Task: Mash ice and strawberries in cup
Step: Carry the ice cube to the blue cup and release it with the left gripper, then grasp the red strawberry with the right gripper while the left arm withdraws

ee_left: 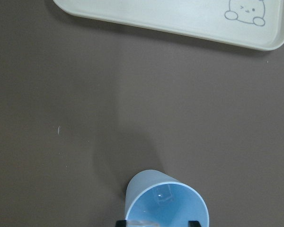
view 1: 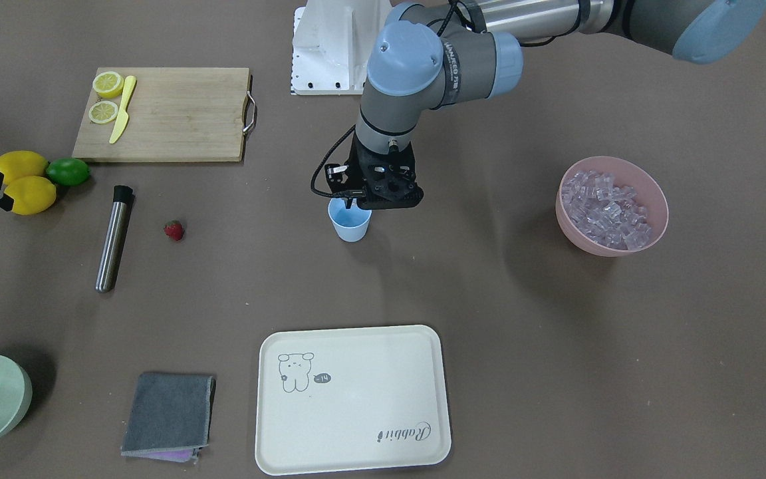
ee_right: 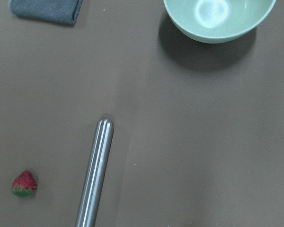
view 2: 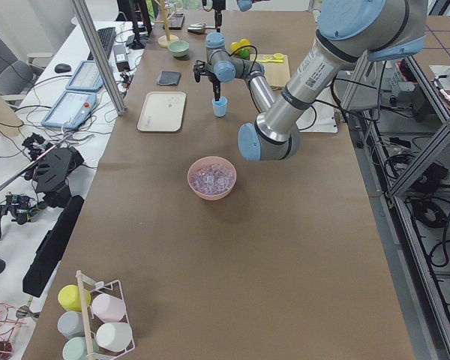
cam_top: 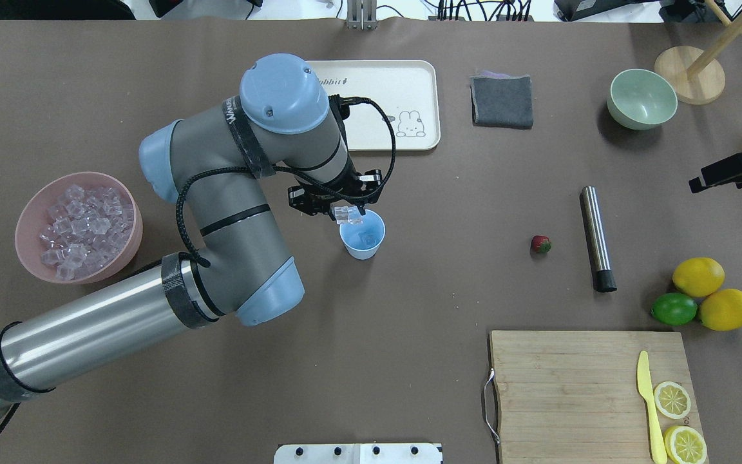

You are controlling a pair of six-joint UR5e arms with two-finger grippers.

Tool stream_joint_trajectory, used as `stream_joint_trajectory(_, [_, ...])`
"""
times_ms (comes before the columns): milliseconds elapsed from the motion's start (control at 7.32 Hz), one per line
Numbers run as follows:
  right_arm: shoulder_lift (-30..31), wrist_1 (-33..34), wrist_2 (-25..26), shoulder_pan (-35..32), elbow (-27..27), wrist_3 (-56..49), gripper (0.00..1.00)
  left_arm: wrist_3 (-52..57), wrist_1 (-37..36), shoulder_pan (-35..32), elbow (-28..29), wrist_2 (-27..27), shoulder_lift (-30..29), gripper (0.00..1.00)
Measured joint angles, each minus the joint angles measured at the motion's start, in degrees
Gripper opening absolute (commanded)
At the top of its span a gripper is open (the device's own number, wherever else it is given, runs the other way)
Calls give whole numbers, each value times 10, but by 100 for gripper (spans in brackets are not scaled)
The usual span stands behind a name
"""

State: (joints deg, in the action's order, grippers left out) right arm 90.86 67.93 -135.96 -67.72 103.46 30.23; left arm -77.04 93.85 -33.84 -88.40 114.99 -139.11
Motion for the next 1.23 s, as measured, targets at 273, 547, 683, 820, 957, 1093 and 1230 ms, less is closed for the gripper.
stream_joint_trajectory(273, [-1, 0, 0, 4, 1, 2, 100, -9, 9, 2, 1, 0, -1, 97])
stream_joint_trajectory(547, [-4, 0, 1, 9, 1, 4, 100, -22, 17, 3, 1, 1, -1, 98])
stream_joint_trajectory(683, [-11, 0, 1, 13, 2, 17, 100, -23, 18, 1, -1, 1, -1, 98])
stream_joint_trajectory(820, [-24, 0, 6, 24, 2, 42, 100, -22, 19, -6, -4, 1, 1, 98])
stream_joint_trajectory(957, [-44, 0, 20, 45, 3, 77, 100, -13, 17, -20, -14, 3, 9, 98])
stream_joint_trajectory(1093, [-70, 0, 47, 80, 4, 126, 100, 13, 15, -35, -42, 5, 38, 98])
stream_joint_trajectory(1230, [-95, 0, 80, 121, 6, 178, 100, 49, 13, -48, -79, 6, 81, 97])
